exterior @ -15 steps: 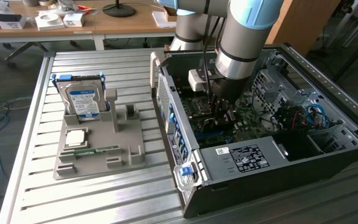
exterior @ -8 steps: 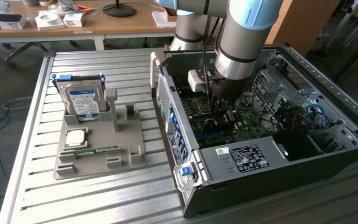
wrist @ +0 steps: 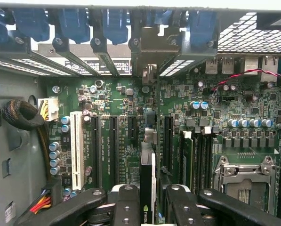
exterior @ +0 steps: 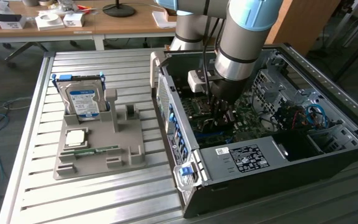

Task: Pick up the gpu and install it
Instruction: 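Insert the gpu into the slot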

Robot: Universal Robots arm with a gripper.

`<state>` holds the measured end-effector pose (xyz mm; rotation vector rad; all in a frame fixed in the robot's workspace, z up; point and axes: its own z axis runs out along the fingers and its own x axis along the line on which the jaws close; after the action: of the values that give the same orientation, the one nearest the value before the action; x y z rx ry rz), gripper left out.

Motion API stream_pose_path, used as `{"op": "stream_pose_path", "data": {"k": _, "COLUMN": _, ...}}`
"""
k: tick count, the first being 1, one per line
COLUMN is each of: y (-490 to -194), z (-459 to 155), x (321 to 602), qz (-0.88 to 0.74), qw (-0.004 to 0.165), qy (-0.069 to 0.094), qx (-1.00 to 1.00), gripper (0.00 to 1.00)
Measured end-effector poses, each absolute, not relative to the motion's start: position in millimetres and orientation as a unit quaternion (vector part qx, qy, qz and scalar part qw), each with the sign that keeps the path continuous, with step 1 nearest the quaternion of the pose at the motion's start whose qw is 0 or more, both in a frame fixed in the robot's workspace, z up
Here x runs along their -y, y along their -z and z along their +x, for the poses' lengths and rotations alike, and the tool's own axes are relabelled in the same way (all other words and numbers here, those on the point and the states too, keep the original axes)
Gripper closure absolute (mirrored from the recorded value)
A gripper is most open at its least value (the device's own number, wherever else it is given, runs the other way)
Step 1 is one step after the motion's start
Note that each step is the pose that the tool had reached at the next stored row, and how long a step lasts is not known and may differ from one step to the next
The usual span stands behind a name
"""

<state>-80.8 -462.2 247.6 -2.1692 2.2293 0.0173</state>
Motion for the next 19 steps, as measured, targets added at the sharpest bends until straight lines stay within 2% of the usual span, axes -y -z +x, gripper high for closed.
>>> {"op": "stream_pose_path", "data": {"k": 6, "y": -248, "z": -81, "x": 462, "qz": -0.697, "qw": 0.016, "qy": -0.006, "qx": -0.717, "gripper": 0.73}}
{"op": "stream_pose_path", "data": {"k": 7, "y": -248, "z": -81, "x": 462, "qz": -0.697, "qw": 0.016, "qy": -0.006, "qx": -0.717, "gripper": 0.67}}
{"op": "stream_pose_path", "data": {"k": 12, "y": -250, "z": -81, "x": 462, "qz": -0.697, "qw": 0.016, "qy": -0.006, "qx": -0.717, "gripper": 0.67}}
{"op": "stream_pose_path", "data": {"k": 19, "y": -268, "z": -81, "x": 462, "qz": -0.697, "qw": 0.016, "qy": -0.006, "qx": -0.717, "gripper": 0.67}}
